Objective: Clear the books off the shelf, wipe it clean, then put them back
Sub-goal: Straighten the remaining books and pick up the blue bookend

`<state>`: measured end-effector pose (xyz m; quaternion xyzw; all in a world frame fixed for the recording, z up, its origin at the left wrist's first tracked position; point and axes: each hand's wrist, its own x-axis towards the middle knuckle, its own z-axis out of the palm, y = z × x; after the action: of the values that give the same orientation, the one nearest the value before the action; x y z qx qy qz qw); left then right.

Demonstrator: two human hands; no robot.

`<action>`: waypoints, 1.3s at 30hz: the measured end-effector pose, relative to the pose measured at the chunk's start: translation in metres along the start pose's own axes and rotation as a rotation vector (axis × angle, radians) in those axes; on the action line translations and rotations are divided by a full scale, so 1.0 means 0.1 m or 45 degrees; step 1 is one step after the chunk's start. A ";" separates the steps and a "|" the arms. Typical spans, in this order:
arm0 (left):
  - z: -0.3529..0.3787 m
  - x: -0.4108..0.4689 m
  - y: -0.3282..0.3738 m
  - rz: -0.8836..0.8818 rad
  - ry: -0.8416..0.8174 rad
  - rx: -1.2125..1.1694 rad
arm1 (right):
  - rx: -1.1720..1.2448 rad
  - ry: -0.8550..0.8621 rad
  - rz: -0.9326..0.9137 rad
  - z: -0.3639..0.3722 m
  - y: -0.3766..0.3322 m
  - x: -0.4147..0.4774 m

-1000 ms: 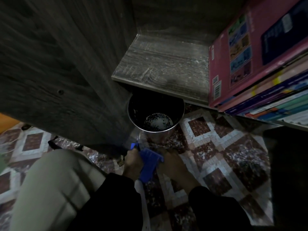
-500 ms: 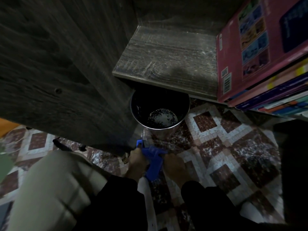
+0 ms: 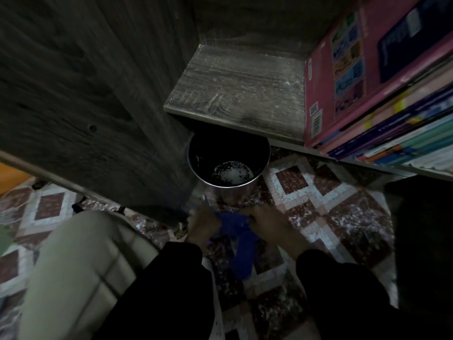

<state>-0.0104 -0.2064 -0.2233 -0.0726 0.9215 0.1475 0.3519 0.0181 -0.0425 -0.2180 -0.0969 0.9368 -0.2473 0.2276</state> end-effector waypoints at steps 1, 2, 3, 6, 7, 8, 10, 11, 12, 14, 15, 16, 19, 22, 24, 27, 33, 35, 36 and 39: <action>-0.13 -0.01 0.07 0.048 -0.043 0.082 | -0.020 -0.022 -0.030 -0.12 -0.02 -0.01; -0.32 -0.10 0.20 0.119 -0.141 0.211 | -0.046 -0.044 -0.054 -0.26 -0.05 -0.02; -0.49 -0.12 0.28 0.222 -0.259 0.257 | -0.070 -0.065 -0.077 -0.41 -0.09 -0.04; -0.98 -0.47 0.57 0.456 -0.523 0.131 | -0.029 -0.111 -0.156 -0.99 -0.30 -0.17; -1.14 -0.59 0.65 0.560 -0.512 0.103 | 0.014 -0.106 -0.183 -1.21 -0.38 -0.23; -1.28 -0.72 0.71 0.627 -0.478 0.101 | 0.074 -0.092 -0.214 -1.42 -0.46 -0.30; -1.54 -0.89 0.76 0.752 -0.312 0.089 | 0.193 -0.028 -0.270 -1.82 -0.62 -0.43; -1.67 -0.96 0.78 0.814 -0.186 0.074 | 0.258 0.014 -0.277 -1.99 -0.70 -0.49; -1.81 -1.08 0.80 0.832 -0.118 -0.003 | 0.331 0.066 -0.276 -2.15 -0.76 -0.54; -2.04 -1.27 0.84 0.897 -0.029 -0.151 | 0.482 0.217 -0.289 -2.39 -0.88 -0.61; -2.13 -1.34 0.85 0.923 0.029 -0.193 | 0.529 0.305 -0.297 -2.49 -0.92 -0.62; -2.18 -1.40 0.86 0.933 0.058 -0.237 | 0.554 0.374 -0.298 -2.56 -0.95 -0.63; -2.27 -1.55 0.91 0.947 0.156 -0.338 | 0.608 0.431 -0.261 -2.63 -1.03 -0.62; -2.25 -1.56 0.88 0.884 0.251 -0.418 | 0.600 0.415 -0.189 -2.55 -1.07 -0.57; -2.22 -1.54 0.81 0.811 0.308 -0.549 | 0.512 0.350 -0.097 -2.48 -1.07 -0.55; -2.25 -1.46 0.67 0.670 0.441 -0.868 | 0.310 0.235 -0.007 -2.45 -1.05 -0.57; -2.51 -1.38 0.70 0.596 0.993 -0.926 | -0.137 0.544 0.127 -2.41 -1.00 -0.41; -2.61 -1.31 0.81 0.585 1.107 -0.715 | -0.077 0.550 0.125 -2.34 -0.97 -0.25; -2.67 -1.26 0.89 0.569 1.138 -0.614 | -0.030 0.527 0.114 -2.29 -0.96 -0.17; -2.82 -1.11 1.14 0.508 1.142 -0.322 | 0.042 0.440 0.093 -2.14 -0.93 0.12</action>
<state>-0.1318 -0.1860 0.0758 0.0065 0.9528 0.2767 -0.1251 -0.0878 -0.0357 -0.0095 -0.0149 0.9607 -0.2674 0.0736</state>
